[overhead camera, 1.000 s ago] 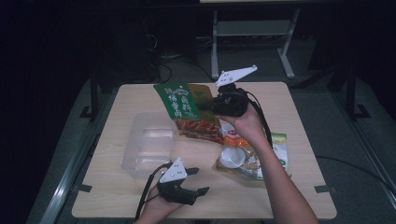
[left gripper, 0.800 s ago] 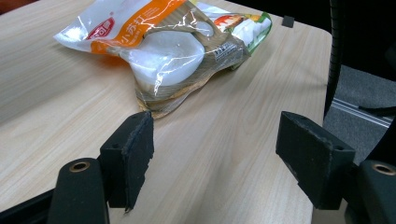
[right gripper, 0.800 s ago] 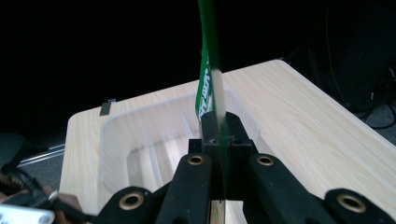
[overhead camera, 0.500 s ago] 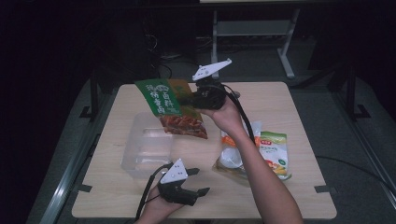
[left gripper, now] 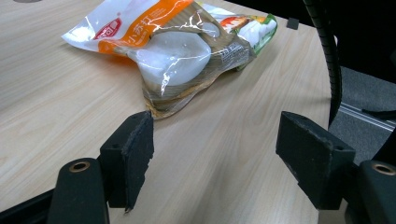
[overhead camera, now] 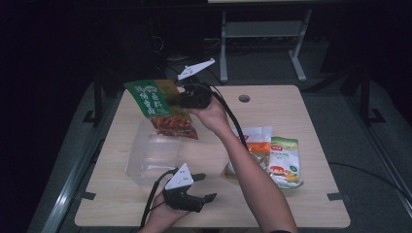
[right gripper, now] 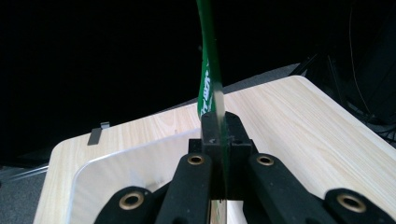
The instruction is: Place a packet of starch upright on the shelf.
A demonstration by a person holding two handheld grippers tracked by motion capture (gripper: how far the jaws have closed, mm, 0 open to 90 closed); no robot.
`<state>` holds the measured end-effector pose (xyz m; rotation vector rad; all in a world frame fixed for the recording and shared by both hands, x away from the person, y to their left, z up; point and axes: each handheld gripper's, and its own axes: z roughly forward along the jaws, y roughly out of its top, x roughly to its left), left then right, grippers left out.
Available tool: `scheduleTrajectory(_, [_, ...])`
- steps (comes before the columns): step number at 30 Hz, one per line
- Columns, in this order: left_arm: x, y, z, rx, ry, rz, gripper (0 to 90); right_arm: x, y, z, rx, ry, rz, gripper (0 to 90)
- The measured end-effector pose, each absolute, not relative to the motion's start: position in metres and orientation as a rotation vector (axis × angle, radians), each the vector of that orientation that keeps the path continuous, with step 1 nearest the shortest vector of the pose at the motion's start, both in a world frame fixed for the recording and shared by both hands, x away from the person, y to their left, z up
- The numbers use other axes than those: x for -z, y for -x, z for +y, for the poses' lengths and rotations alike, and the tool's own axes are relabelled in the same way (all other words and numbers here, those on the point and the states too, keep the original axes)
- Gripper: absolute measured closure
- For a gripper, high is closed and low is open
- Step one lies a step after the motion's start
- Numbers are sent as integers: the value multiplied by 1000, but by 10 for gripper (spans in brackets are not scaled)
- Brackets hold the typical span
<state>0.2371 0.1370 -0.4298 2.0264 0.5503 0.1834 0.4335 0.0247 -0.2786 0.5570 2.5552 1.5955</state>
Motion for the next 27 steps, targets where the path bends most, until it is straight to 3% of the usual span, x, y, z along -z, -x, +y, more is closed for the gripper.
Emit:
scheduleTrajectory(13, [430,-238,139,-176,-2012,571,277,314,-458,64,-1661,-605,2567,900])
scheduleTrajectory(27, [430,-239,138,-186,-2017,563,277,338,-464,66,-1667,-647,2545,900])
